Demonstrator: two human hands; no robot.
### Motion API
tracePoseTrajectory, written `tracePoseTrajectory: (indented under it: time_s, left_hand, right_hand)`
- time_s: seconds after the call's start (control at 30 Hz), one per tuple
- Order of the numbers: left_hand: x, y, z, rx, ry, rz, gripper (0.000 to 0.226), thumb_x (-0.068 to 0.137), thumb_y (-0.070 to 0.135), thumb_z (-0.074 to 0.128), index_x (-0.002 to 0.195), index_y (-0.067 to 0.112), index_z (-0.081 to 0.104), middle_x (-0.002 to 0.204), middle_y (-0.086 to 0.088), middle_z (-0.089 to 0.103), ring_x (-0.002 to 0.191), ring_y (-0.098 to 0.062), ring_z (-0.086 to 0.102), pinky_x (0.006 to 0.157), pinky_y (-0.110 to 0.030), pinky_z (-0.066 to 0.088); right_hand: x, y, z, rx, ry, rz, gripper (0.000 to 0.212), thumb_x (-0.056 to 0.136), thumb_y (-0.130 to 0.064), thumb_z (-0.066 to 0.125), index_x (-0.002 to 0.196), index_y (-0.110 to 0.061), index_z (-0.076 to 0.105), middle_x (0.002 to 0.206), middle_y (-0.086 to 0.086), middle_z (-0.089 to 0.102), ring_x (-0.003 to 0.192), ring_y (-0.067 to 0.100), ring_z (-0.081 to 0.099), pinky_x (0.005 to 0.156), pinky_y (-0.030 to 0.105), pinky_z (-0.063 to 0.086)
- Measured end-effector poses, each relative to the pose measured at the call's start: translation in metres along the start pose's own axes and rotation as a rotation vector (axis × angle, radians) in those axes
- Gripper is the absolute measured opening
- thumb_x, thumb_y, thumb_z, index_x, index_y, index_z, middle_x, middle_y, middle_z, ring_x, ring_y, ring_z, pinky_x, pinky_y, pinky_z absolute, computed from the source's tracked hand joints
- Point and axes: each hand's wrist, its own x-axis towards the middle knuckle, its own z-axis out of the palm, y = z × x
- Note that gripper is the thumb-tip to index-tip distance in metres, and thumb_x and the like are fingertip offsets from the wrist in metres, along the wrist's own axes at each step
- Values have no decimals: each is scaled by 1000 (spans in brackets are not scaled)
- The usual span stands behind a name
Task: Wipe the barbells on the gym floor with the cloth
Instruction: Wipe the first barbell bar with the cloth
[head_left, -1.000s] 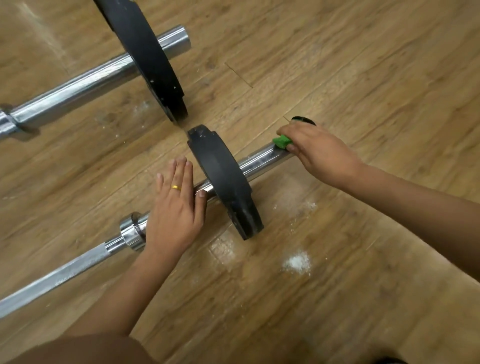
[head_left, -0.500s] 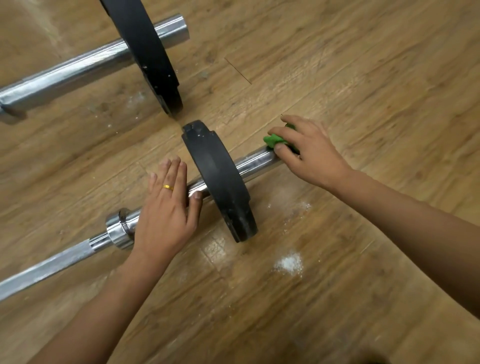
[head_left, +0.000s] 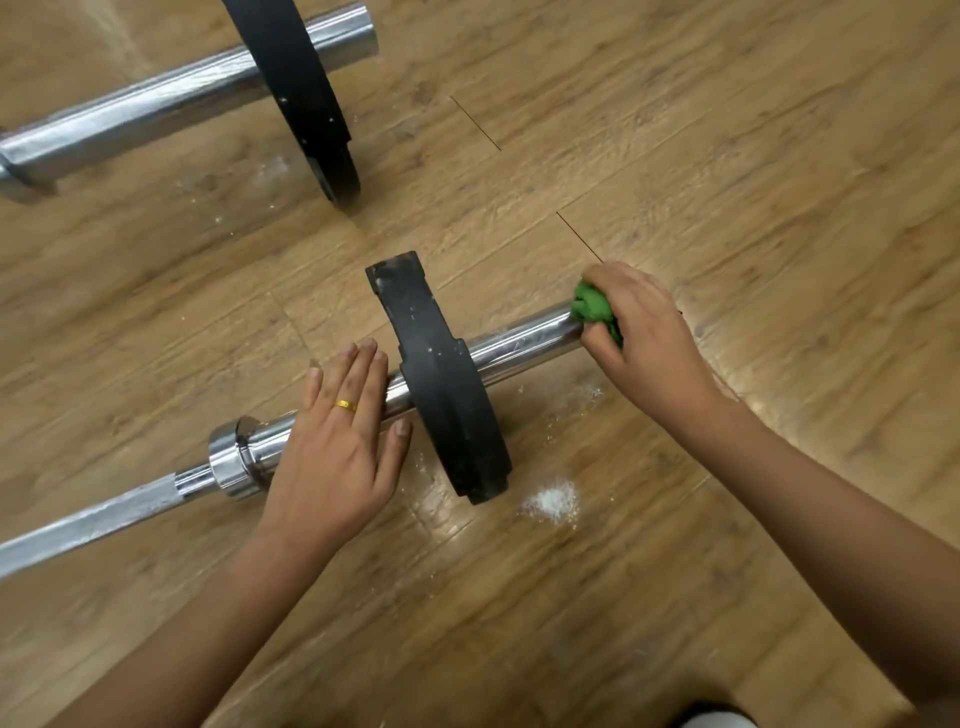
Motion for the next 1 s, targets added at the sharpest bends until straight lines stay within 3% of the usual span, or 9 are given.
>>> tracePoseTrajectory:
  time_s: [0.1, 0.3, 0.43, 0.5, 0.57, 0.63, 0.8, 0.9, 1.0]
  left_hand:
    - [-7, 3, 1, -6, -12, 12, 67, 105, 45, 28, 158, 4, 24, 165, -12, 23, 156, -22, 7, 126, -39, -2]
    - [-6, 2, 0, 5, -24, 7, 67, 105, 46, 27, 158, 5, 23, 166, -12, 23, 156, -22, 7, 126, -39, -3]
    - [0, 2, -2, -6, -17, -15, 68, 104, 46, 26, 158, 5, 24, 165, -12, 24, 156, -22, 9, 126, -39, -3]
    - [2, 3, 0, -8, -13, -22, 68, 104, 47, 26, 158, 5, 26, 164, -13, 26, 155, -24, 11, 126, -40, -2]
    - [5, 2, 0, -8, -13, -17, 68, 104, 47, 26, 157, 5, 26, 164, -13, 27, 155, -23, 11, 126, -39, -3]
    - [10, -3, -1, -14, -17, -2, 67, 104, 46, 26, 157, 5, 27, 164, -12, 27, 155, -23, 12, 126, -36, -5]
    - [20, -14, -7, -26, -27, 14, 67, 104, 47, 26, 158, 8, 26, 164, -10, 29, 155, -22, 12, 125, -32, -7]
    - [25, -15, -6, -6, -9, 0, 67, 104, 46, 27, 157, 7, 28, 163, -11, 30, 154, -24, 16, 125, -34, -6]
    - [34, -23, -10, -5, -19, 10, 65, 104, 45, 27, 157, 6, 29, 163, -12, 31, 154, -25, 17, 125, -33, -4]
  right_hand:
    - [-15, -1, 2, -32, -48, 20, 46, 93, -19, 41, 130, 6, 54, 142, 23, 50, 140, 34, 37, 120, 49, 25]
    - [7, 0, -7, -48, -189, 30, 42, 86, -1, 42, 126, 1, 55, 122, 18, 57, 122, 35, 51, 112, 40, 32]
    - [-27, -5, -2, -65, -146, 16, 56, 88, 13, 48, 143, 1, 47, 151, 17, 44, 148, 22, 24, 124, 51, 16]
    - [-17, -1, -2, -57, -144, -22, 55, 86, 15, 49, 139, 1, 50, 145, 17, 51, 146, 27, 33, 124, 50, 18]
    - [9, 1, -4, -51, -161, 0, 49, 83, 13, 49, 129, -2, 55, 128, 15, 60, 129, 31, 50, 122, 44, 21]
    - [21, -1, -5, -33, -140, 16, 45, 83, 11, 49, 125, -3, 56, 120, 13, 62, 120, 29, 55, 123, 43, 21]
    - [-11, 6, 2, 3, -54, -55, 47, 85, 11, 51, 131, 2, 55, 143, 15, 54, 142, 29, 41, 121, 53, 26]
    - [33, 4, 2, -39, -122, 5, 38, 86, -9, 47, 121, 1, 59, 126, 16, 62, 123, 31, 54, 115, 47, 34]
    - [63, 1, 5, -86, -112, -5, 32, 88, -23, 46, 105, -1, 61, 103, 14, 63, 99, 32, 57, 93, 40, 44]
